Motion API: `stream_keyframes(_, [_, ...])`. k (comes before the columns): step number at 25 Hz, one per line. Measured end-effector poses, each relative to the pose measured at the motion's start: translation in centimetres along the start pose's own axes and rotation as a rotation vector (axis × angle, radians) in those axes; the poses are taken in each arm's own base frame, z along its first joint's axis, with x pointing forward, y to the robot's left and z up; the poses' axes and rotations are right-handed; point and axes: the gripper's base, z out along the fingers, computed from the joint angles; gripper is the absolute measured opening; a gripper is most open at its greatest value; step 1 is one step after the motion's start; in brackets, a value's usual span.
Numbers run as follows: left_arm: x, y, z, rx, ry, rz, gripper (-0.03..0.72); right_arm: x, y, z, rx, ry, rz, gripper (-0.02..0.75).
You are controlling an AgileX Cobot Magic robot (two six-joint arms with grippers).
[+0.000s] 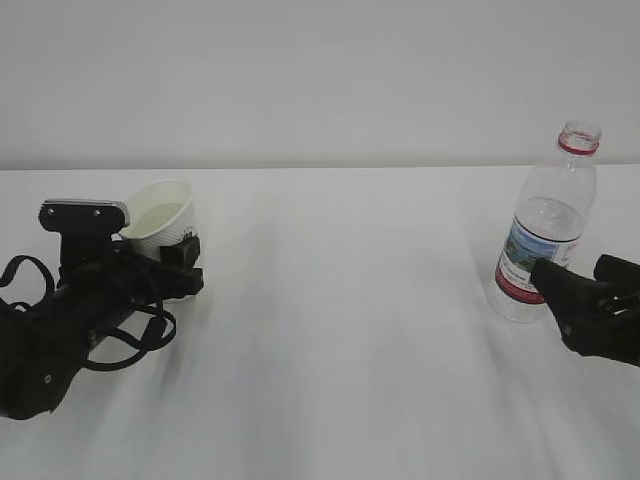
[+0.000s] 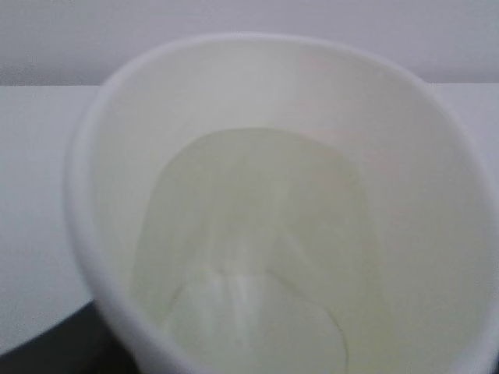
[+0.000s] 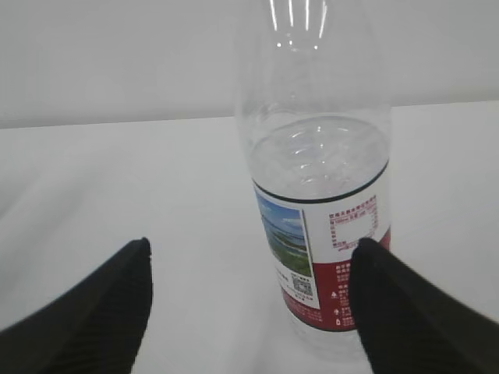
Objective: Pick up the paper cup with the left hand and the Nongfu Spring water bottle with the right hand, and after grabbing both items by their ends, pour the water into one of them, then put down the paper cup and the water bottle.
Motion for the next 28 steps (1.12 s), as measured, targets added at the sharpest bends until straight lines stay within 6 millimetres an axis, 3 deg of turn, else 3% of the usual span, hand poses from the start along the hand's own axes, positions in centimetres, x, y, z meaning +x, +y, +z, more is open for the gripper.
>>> stream_keyframes(20, [-0.01, 0.12, 0.00, -0.013, -0.001, -0.006, 0.482, 0.00, 0.00, 0.00, 0.000, 0.000, 0.000, 0.590])
stream_keyframes(28, [-0.13, 0.12, 0.00, -0.013, -0.014, -0.007, 0.651, 0.00, 0.00, 0.00, 0.000, 0.000, 0.000, 0.589])
